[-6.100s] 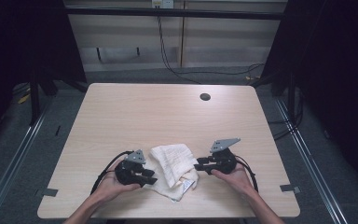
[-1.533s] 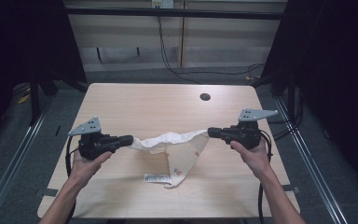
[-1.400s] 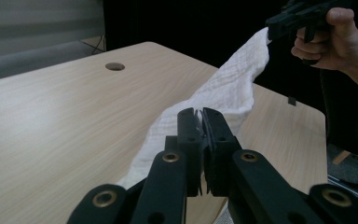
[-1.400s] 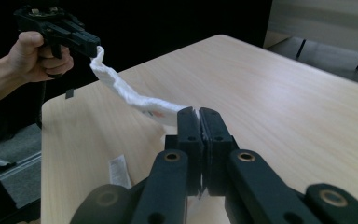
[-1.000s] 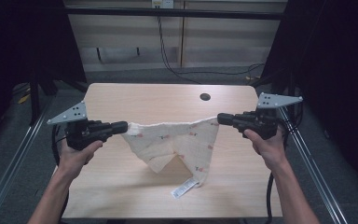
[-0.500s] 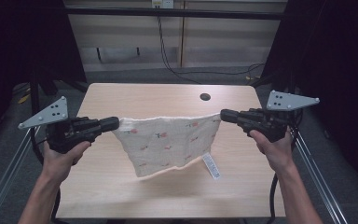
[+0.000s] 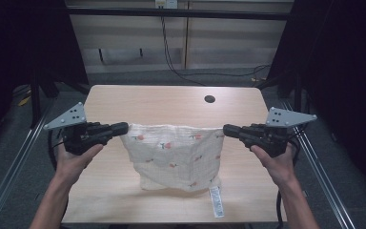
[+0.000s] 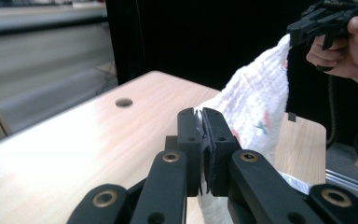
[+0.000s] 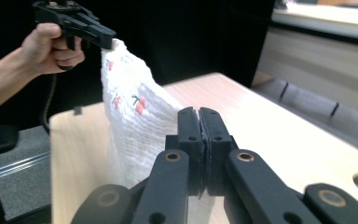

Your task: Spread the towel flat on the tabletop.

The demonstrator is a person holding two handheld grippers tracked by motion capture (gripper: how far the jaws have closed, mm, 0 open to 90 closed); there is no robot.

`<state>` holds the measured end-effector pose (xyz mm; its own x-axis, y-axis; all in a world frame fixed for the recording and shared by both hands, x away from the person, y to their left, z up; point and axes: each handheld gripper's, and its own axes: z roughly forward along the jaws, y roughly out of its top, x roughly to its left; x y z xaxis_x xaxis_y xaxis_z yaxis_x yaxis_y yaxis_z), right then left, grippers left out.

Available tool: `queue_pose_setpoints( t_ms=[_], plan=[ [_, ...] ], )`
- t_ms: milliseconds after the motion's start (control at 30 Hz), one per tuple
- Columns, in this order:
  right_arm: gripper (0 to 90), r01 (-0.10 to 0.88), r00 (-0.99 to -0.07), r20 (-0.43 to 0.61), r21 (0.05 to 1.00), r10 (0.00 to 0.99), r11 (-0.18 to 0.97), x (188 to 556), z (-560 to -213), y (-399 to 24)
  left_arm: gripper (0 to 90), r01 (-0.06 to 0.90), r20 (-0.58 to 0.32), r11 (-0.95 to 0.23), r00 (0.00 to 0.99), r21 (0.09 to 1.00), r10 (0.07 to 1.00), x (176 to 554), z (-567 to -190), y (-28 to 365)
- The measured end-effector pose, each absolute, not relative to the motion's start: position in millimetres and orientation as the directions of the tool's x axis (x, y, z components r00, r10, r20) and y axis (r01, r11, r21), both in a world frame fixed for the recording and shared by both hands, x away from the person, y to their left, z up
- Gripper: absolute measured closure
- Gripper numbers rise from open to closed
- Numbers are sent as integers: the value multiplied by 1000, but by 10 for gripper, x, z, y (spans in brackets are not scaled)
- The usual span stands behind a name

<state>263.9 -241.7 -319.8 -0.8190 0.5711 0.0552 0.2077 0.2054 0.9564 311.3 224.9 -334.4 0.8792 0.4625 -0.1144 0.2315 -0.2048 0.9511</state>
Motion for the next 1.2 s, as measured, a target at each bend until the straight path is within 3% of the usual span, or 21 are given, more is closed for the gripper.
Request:
queue_pose_setpoints(
  t_ms=[367,500,1000,1200],
  plan=[
    [881,321,-770,119,921,627,219,2997,-3645,-2498,870,345,-199,-220,844,912,498,3507,-3762,2069],
    [880,391,-741,147,888,656,243,3179,-3830,-2504,869,387,-186,-309,834,869,519,3666,-3975,1993],
    [879,466,-661,146,849,736,250,3691,-4315,-2414,853,450,-239,-262,786,854,571,3993,-4429,1841],
    [877,508,-638,151,819,755,266,3828,-4493,-2324,797,466,-238,-258,763,846,600,4096,-4465,1821]
  ],
)
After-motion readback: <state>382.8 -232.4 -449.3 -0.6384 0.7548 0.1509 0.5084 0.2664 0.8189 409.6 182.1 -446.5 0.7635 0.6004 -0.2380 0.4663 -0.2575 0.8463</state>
